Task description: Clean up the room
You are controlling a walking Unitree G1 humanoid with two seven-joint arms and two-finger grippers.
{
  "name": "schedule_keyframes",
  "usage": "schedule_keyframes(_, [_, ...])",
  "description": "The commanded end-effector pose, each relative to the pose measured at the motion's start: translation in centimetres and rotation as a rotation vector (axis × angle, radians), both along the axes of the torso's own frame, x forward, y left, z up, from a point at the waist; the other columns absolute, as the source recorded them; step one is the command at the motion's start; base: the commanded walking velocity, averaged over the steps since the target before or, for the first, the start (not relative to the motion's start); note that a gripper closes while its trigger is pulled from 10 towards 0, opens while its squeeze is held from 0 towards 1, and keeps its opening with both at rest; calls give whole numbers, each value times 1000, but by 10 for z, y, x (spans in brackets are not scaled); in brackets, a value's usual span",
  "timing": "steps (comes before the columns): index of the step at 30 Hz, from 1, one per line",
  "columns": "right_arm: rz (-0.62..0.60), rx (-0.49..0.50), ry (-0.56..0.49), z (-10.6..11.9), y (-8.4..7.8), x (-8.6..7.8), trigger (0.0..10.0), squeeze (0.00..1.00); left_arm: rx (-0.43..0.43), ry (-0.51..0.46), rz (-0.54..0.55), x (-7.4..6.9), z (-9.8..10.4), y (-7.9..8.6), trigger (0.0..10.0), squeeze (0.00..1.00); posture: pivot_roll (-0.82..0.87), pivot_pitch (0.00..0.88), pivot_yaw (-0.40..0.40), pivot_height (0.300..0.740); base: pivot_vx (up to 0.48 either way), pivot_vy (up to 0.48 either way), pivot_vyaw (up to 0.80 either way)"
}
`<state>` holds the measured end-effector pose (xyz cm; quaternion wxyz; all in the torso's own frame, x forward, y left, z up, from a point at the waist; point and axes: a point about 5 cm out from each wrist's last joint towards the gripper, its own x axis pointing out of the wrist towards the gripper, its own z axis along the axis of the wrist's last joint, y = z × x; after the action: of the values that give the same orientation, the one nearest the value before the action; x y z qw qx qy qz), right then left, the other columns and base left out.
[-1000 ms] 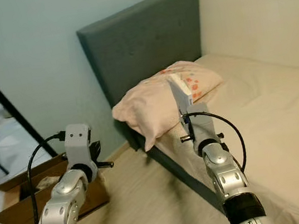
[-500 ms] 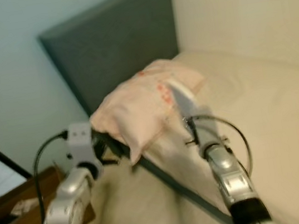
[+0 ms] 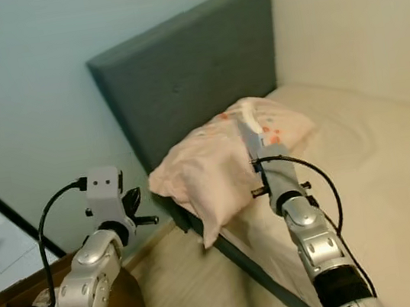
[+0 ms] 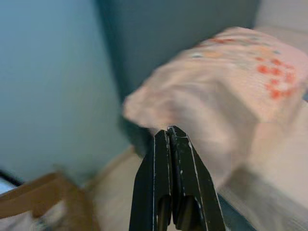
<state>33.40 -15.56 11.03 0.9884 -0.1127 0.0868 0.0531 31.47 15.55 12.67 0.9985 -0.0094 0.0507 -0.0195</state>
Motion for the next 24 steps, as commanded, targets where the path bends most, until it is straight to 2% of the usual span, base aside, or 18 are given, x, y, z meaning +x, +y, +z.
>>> schedule_keyframes(1, [23, 38, -47, 8, 12, 2, 10000, 0, 14, 18, 18, -1, -4, 8, 10000, 0, -53, 56, 72, 740, 398, 0, 0])
schedule_keyframes(12, [-10, 56, -42, 7, 7, 2, 10000, 0, 27, 18, -17, -1, -4, 3, 10000, 0, -56, 48, 80, 740, 378, 0, 0])
schedule_keyframes(18, [-20, 57, -43, 6, 6, 0, 10000, 0, 33, 13, -28, 0, -4, 0, 10000, 0, -58, 46, 83, 740, 0, 0, 0])
schedule_keyframes(20, [-24, 58, -43, 6, 6, 0, 10000, 0, 69, 28, -32, 0, -6, 0, 10000, 0, -59, 48, 85, 740, 0, 0, 0])
schedule_keyframes(24, [-27, 61, -44, 6, 5, 0, 10000, 0, 85, 36, -29, 0, -7, 0, 10000, 0, -56, 54, 83, 740, 0, -142, 0])
